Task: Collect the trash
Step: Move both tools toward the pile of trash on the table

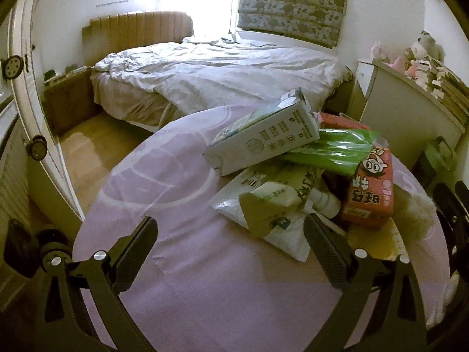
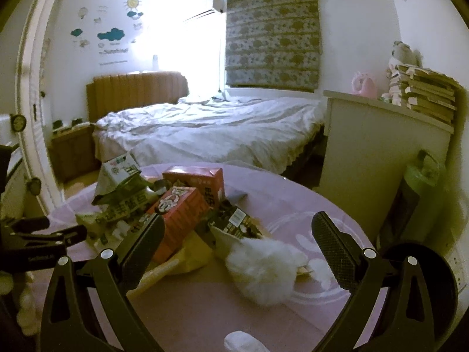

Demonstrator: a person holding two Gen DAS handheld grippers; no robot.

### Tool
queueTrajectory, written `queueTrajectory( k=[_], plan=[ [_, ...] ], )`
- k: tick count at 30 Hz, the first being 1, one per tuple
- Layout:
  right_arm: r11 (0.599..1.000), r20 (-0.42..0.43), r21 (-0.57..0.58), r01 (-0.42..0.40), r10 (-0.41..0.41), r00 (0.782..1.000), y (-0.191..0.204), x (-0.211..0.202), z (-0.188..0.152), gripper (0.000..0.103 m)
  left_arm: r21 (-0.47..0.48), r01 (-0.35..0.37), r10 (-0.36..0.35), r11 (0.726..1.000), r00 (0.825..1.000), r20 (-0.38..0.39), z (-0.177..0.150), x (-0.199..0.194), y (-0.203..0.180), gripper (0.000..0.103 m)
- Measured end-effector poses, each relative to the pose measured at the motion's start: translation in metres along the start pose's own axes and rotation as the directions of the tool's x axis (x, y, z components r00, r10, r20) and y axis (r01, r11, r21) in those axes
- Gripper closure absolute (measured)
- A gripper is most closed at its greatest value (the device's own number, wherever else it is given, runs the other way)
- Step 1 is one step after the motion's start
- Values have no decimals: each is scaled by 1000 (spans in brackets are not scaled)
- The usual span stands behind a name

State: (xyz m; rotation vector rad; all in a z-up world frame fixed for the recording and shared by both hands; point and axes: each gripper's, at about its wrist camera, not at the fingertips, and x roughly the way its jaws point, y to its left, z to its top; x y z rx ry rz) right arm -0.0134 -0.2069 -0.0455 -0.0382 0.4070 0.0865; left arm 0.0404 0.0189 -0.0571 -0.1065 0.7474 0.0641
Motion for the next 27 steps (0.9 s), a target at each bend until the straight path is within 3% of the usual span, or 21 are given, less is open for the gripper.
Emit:
queueTrajectory(
  k=[27],
  plan=[
    [1000,5,8,-8,8,1000,-1,2,0,4,15,-14,15,1000,1000,-16,-1,4,-1,5]
  ],
)
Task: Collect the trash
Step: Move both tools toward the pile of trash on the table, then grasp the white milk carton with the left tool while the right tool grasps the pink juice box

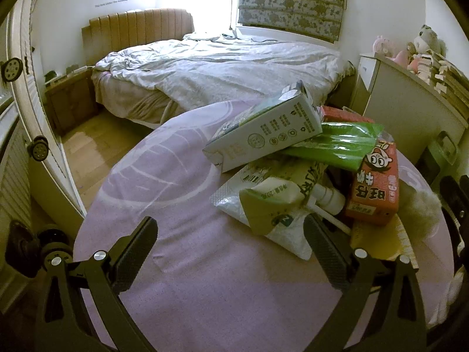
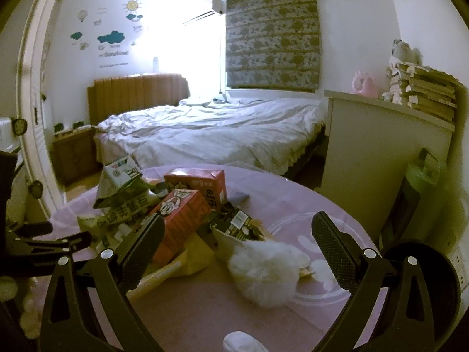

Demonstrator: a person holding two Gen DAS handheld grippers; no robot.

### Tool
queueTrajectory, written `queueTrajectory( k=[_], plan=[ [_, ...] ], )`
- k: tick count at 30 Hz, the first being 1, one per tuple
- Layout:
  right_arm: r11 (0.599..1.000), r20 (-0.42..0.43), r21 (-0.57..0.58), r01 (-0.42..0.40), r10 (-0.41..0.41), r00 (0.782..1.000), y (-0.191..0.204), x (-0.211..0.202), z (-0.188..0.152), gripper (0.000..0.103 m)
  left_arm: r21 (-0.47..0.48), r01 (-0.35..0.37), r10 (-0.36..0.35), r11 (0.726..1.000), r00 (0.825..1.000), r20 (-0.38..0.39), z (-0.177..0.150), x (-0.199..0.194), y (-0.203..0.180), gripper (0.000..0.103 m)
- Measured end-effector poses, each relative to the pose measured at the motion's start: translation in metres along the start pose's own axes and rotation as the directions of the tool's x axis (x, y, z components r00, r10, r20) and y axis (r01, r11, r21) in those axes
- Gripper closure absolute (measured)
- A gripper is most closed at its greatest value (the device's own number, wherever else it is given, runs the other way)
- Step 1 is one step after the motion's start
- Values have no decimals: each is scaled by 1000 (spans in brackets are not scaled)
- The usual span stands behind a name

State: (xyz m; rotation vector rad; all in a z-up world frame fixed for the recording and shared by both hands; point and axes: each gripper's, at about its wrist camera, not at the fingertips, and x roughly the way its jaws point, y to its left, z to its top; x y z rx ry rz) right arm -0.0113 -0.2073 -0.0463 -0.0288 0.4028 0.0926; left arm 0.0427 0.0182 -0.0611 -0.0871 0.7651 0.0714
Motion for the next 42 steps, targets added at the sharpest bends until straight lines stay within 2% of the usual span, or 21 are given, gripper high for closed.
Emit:
queueTrajectory(
  k=[33,37,42],
  plan=[
    [1000,-9,8,-1,2,1000,-1,1,0,4,-1,6,-6,1000,1000,-3,-3,-1,4,5],
    [996,-79,52,-70,74,994,-9,13,2,4,-18,73,-73,997,997,6,-1,-2,10,5],
    [986,-148,49,-160,165,975,-25,24,16,4,79,129,-132,988,991,30,8,-7,14,5]
  ],
)
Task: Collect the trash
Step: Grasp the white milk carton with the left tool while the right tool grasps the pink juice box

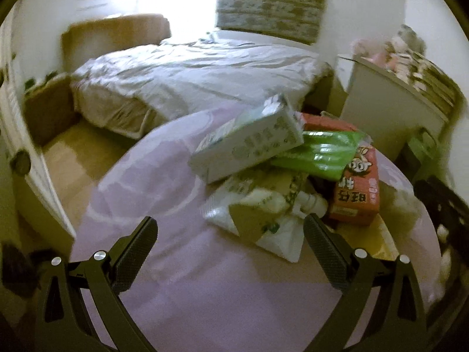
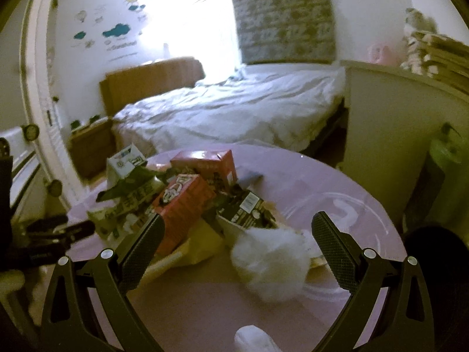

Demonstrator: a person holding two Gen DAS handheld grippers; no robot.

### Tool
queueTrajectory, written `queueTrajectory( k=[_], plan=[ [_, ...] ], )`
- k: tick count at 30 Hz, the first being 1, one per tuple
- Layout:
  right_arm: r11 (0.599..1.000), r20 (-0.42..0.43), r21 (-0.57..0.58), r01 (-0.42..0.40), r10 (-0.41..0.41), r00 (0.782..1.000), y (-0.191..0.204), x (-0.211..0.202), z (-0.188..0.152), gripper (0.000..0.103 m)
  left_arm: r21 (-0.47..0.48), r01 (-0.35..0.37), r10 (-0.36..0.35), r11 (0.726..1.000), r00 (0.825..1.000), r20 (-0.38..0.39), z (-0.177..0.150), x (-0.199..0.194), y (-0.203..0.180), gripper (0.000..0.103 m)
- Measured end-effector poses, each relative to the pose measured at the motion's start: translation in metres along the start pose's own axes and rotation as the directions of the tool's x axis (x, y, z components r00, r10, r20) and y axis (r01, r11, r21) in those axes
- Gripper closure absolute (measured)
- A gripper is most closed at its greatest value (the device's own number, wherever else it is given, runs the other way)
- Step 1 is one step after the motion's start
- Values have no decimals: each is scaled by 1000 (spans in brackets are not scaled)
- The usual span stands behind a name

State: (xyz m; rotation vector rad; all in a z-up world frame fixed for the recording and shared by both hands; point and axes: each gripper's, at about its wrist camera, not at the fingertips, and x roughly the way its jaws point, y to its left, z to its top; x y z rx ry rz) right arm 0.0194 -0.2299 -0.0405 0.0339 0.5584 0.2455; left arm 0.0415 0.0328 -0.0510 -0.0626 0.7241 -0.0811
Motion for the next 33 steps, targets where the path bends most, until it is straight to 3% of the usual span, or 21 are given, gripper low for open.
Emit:
queueTrajectory(
  k=[5,9,12,15,20,21,23,25,30,32,33],
  plan=[
    [991,-64,-36,-132,130,989,-13,14,39,4,160,87,-96,983,994,50,32,-1,5,5],
    [962,-179,-78,-260,243,953,-13,51,82,5,412,115,-156,904,985,67,60,8,0,5],
    [940,-262,-155,-303,257,930,-5,83,101,6,524,193,-225,830,974,-2,72,30,-4,5],
    [907,-354,-209,-365,277,893,5,116,110,14,556,280,-289,783,954,-73,81,53,-3,5],
    [872,-447,-238,-427,292,846,24,154,106,15,536,392,-371,748,916,-151,83,73,0,5],
    [866,-463,-237,-441,298,835,27,160,106,20,538,405,-381,739,910,-163,82,76,-1,5],
    [862,-486,-227,-453,302,820,30,169,100,36,528,432,-398,731,899,-184,79,78,2,8],
    [861,-490,-219,-458,309,815,31,172,96,37,503,469,-426,726,881,-207,82,82,4,19],
    [852,-497,-194,-486,341,798,39,165,83,52,477,454,-420,753,889,-184,83,81,1,28],
    [858,-489,-197,-475,334,806,38,159,81,59,444,458,-430,770,887,-169,84,80,2,38],
    [866,-483,-191,-462,327,813,38,156,80,61,427,460,-433,778,886,-165,85,80,2,51]
  ],
)
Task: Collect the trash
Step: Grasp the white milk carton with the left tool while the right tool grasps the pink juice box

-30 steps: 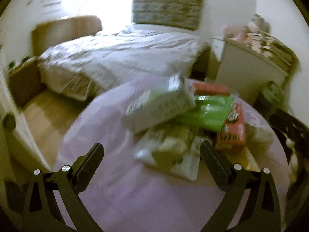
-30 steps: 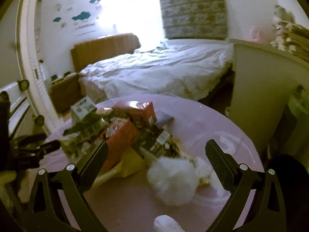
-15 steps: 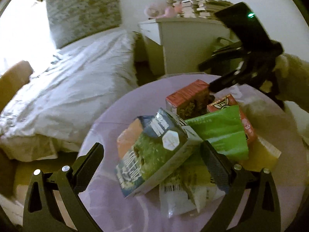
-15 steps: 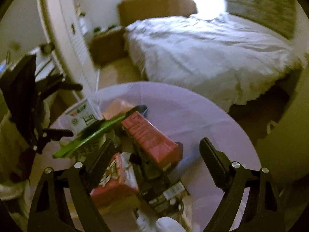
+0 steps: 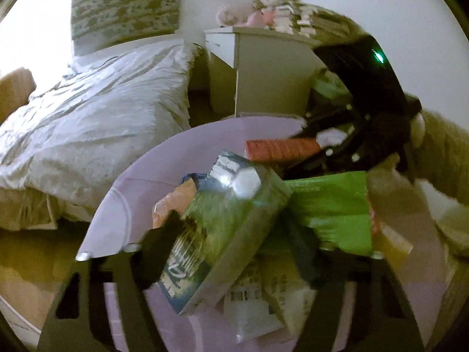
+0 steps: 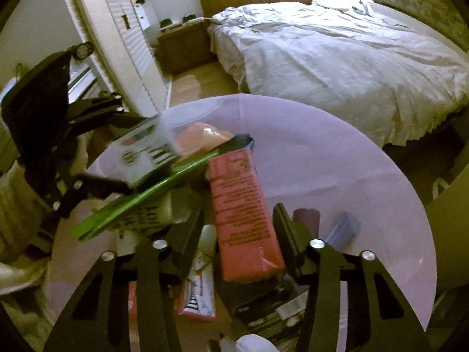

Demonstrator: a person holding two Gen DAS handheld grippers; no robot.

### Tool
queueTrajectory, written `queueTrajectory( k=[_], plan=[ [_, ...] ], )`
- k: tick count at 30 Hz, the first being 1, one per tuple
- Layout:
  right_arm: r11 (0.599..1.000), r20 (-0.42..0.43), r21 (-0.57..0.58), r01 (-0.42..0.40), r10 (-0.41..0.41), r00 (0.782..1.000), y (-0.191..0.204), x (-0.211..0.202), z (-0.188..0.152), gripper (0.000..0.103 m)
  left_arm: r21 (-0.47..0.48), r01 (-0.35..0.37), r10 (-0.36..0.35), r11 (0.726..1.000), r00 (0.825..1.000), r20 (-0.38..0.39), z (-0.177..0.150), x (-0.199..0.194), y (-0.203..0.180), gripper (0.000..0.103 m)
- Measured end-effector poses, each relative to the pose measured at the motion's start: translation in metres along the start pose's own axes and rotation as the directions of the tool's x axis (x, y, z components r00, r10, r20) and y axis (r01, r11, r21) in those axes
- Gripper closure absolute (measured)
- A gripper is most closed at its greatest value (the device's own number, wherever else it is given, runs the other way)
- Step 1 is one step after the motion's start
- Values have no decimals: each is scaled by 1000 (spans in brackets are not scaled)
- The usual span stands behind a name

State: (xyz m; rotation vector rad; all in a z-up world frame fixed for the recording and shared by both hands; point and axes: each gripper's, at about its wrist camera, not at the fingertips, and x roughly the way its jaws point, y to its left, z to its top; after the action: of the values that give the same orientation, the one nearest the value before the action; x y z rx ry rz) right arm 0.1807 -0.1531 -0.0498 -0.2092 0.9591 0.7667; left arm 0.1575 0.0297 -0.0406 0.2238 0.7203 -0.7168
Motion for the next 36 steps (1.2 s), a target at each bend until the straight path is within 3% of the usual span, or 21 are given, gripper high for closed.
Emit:
queueTrajectory(
  k=[1,3,8,9,10,12,14,16,17,19,22,26,32,36],
  plan=[
    [1000,6,12,6,-6,1000,1,-2,-1,61,-23,-7,7,1000,1000,3,0,-2,1,60],
    [999,31,50,11,-12,999,1,-10,-7,61,-74,-21,22,997,1000,10,-1,-4,3,66],
    [987,65,161,-1,-10,998,-3,-23,-22,62,-129,-28,28,991,1000,-5,-3,-7,6,64],
    [984,69,180,-6,-7,998,-5,-24,-25,62,-148,-33,28,988,999,-34,-1,-3,7,52],
    [977,70,215,-10,-5,998,-8,-24,-29,62,-157,-41,32,987,998,-60,0,1,9,25],
    [969,72,249,-10,-8,997,-10,-26,-34,62,-147,-113,102,983,991,-83,1,6,9,8],
    [960,72,281,-5,-16,997,-11,-25,-39,62,-151,-78,67,985,995,-80,-1,10,9,10],
    [952,74,306,1,-25,997,-12,-24,-43,62,-180,-57,42,982,995,-89,-2,15,11,38],
    [949,78,316,-3,-23,997,-12,-24,-45,62,-182,-78,62,980,994,-94,-3,16,12,41],
    [940,88,342,-17,-14,996,-13,-24,-48,62,-205,-109,88,973,990,-106,-6,17,17,58],
    [930,104,366,-22,-17,994,-12,-27,-51,63,-289,-73,49,954,995,-91,-11,13,27,59],
    [918,153,394,-46,-16,988,-8,-43,-55,64,-298,-95,74,950,994,-81,-13,1,21,60],
    [900,260,424,-104,-11,966,-8,-81,-69,66,-349,-38,66,936,995,70,7,-50,-6,60],
    [890,299,443,-108,-34,954,-13,-104,-81,66,-343,15,25,939,993,113,31,-61,-41,60]
  ],
)
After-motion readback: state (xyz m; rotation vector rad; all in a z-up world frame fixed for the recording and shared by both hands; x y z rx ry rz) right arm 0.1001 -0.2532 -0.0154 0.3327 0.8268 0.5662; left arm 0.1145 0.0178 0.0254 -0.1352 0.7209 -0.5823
